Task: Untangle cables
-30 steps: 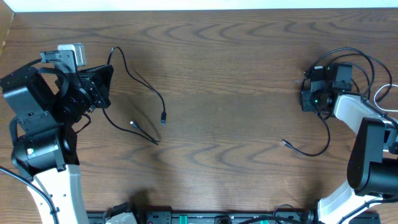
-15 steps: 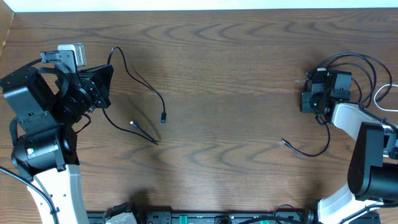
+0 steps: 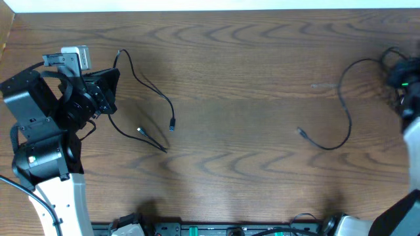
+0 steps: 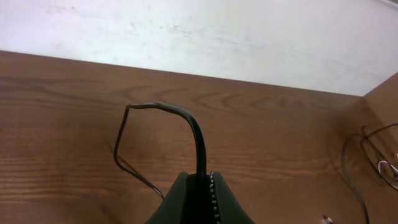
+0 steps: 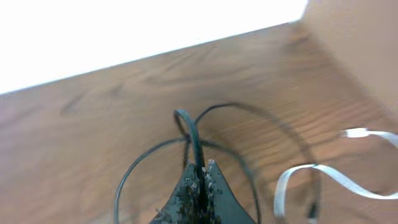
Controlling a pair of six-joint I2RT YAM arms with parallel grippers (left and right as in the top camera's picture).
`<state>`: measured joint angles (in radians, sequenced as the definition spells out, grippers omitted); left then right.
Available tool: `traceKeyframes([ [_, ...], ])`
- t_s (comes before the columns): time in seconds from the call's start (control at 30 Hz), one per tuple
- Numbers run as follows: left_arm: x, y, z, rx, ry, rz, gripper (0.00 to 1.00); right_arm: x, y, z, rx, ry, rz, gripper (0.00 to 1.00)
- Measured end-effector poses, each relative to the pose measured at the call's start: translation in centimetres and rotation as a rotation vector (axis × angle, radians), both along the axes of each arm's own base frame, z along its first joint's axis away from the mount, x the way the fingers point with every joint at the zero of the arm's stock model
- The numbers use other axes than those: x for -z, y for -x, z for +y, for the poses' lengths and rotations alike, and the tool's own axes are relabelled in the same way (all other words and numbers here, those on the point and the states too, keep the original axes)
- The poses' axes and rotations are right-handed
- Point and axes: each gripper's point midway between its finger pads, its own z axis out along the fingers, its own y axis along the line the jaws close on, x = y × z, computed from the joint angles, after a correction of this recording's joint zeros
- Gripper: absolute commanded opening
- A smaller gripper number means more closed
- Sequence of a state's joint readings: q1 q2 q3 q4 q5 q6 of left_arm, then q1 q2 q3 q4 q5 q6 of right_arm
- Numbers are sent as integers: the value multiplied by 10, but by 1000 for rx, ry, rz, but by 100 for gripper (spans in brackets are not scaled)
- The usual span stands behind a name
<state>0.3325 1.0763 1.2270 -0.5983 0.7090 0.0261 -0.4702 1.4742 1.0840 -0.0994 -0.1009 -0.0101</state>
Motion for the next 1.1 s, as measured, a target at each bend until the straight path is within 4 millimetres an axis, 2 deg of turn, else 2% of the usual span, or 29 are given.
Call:
traceKeyframes([
  [0.1, 0, 0, 0, 0, 0, 0, 7, -6, 19, -40, 106, -18, -20, 1],
  [0.17, 0, 0, 0, 0, 0, 1, 7, -6, 38, -70, 200, -43, -33, 1],
  [0.23, 1, 0, 0, 0, 1, 4, 7, -2, 66, -103, 329, -110, -49, 1],
  [0.33, 1, 1, 0, 0, 2, 5, 7, 8, 104, -140, 518, -236, -89, 1],
  [0.4, 2, 1, 0, 0, 4, 10, 8, 13, 114, -149, 566, -279, -104, 1],
  [0.43, 4, 2, -1, 0, 7, 20, 7, 23, 121, -156, 608, -326, -103, 1],
  [0.53, 5, 3, -1, 0, 9, 25, 7, 40, 127, -159, 653, -387, -85, 1],
  [0.57, 5, 3, -1, 0, 9, 26, 7, 45, 128, -161, 666, -402, -80, 8],
  [0.6, 5, 3, -1, 0, 9, 26, 7, 48, 129, -163, 672, -410, -79, 40],
  [0.63, 5, 3, -1, 0, 9, 26, 8, 49, 129, -163, 676, -414, -79, 79],
  [0.67, 5, 3, -1, 0, 9, 26, 7, 49, 128, -162, 675, -426, -84, 99],
  [1.03, 5, 3, -1, 0, 9, 27, 7, 46, 116, -152, 651, -549, -152, 99],
  [1.1, 5, 3, -1, 0, 9, 27, 8, 41, 108, -147, 604, -589, -186, 99],
])
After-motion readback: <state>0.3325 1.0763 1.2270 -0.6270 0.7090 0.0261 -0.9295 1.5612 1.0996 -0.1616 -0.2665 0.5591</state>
